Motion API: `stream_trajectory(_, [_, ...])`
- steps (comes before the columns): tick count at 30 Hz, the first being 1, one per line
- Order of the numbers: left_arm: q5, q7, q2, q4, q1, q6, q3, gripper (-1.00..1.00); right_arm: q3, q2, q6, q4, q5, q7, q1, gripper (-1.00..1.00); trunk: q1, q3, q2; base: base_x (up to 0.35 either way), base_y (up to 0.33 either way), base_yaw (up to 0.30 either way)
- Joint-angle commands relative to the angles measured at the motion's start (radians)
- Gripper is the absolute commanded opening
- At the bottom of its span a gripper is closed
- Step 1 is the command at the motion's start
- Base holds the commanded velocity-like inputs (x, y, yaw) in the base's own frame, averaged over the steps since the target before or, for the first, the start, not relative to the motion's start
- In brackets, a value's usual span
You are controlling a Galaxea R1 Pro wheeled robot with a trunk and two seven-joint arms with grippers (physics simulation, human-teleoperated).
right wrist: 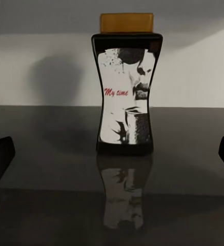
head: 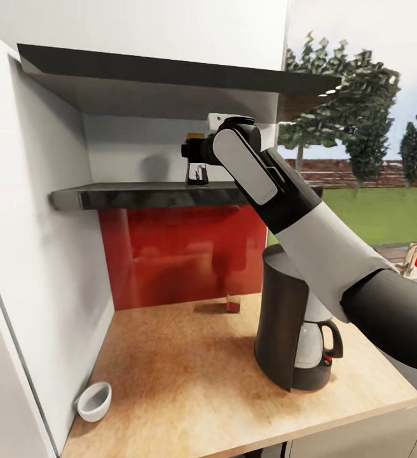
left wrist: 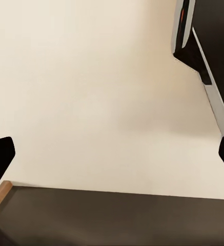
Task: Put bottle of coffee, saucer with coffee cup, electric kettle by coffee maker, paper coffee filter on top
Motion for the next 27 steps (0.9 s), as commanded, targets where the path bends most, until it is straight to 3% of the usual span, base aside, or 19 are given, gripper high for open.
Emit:
stream_trajectory(1, [-0.002,0.002,0.000,-0.001,0.003,0.003,0.002,1.00,0.001,0.000,0.000,-0.001,-0.009,-0.010,-0.001,1.00,0.001,0.000,0.000,0.191,0.000,0.000])
stream_trajectory(16, [-0.002,0.004,-0.001,-0.002,0.008,0.003,0.002,1.00,0.001,0.000,0.000,-0.003,-0.009,-0.010,-0.001,1.00,0.001,0.000,0.000,0.127,0.000,0.000])
stream_trajectory(27, [-0.002,0.004,-0.001,-0.002,0.008,0.003,0.003,1.00,0.002,0.000,0.001,-0.009,-0.009,-0.012,-0.001,1.00,0.001,0.000,0.000,0.020,0.000,0.000])
